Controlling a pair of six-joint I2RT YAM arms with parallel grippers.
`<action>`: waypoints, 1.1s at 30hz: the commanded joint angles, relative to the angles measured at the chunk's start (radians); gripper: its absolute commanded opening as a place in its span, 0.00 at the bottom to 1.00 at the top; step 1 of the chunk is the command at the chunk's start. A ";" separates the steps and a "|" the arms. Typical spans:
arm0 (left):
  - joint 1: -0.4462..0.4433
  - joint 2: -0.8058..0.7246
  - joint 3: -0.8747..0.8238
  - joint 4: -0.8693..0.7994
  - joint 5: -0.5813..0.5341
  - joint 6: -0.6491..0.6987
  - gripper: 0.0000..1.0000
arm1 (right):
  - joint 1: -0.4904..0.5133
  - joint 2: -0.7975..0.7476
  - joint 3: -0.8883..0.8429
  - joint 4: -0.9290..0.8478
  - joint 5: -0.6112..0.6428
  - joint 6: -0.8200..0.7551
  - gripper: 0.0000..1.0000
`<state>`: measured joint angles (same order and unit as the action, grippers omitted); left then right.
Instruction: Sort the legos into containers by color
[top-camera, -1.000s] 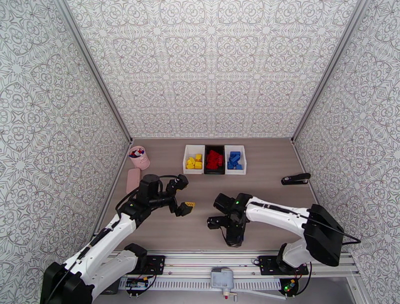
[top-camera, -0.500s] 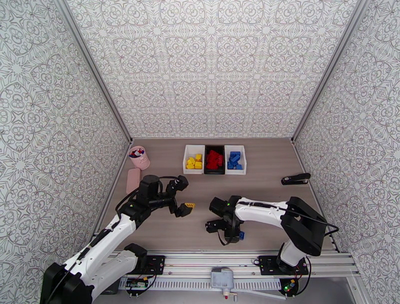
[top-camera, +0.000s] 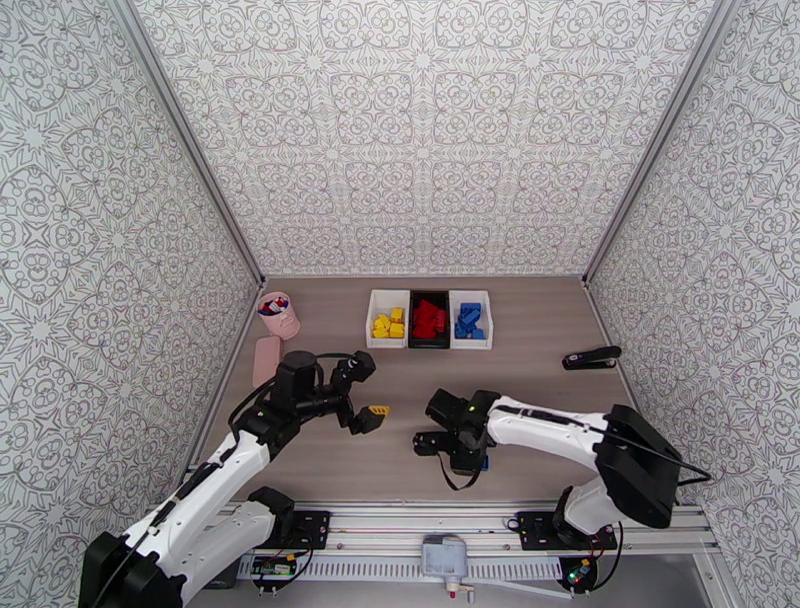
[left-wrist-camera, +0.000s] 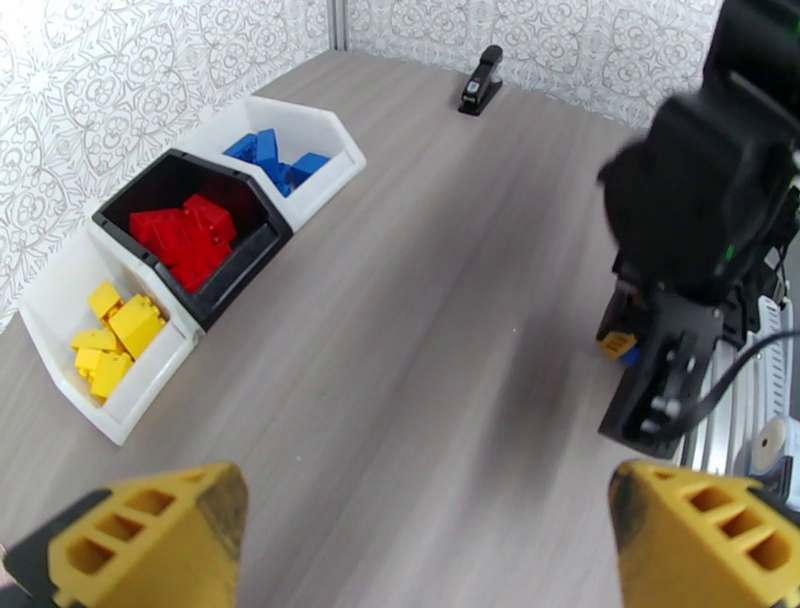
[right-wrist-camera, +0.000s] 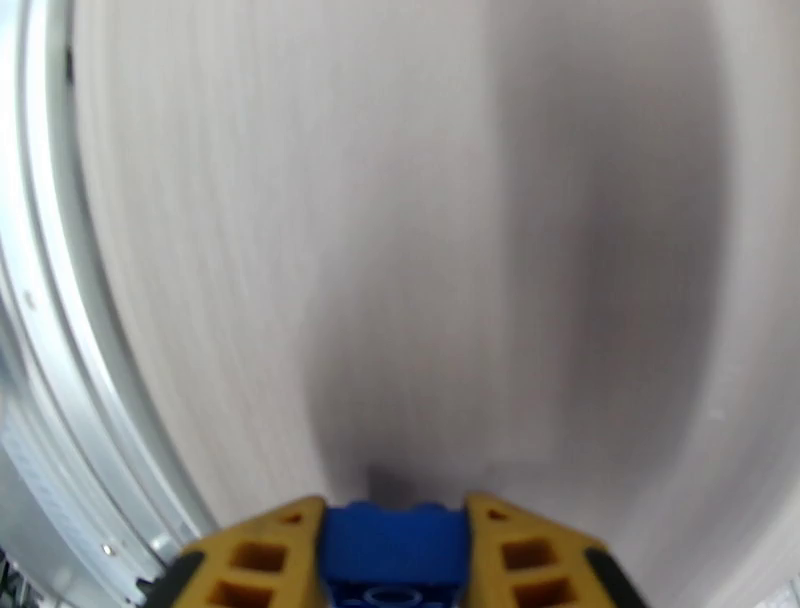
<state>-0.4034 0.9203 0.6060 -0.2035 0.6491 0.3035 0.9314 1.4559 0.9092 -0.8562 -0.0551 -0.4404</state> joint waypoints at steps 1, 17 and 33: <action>-0.028 -0.030 -0.029 0.071 -0.054 -0.057 1.00 | -0.073 -0.140 -0.024 0.156 -0.040 0.073 0.22; -0.187 0.029 -0.135 0.489 -0.284 -0.261 1.00 | -0.477 -0.011 -0.003 1.060 0.103 0.530 0.16; -0.211 0.049 -0.128 0.472 -0.343 -0.242 1.00 | -0.594 0.526 0.312 1.249 0.099 0.583 0.24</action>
<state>-0.6117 0.9710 0.4801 0.2447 0.3359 0.0555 0.3443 1.9503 1.1625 0.3588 0.0387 0.1352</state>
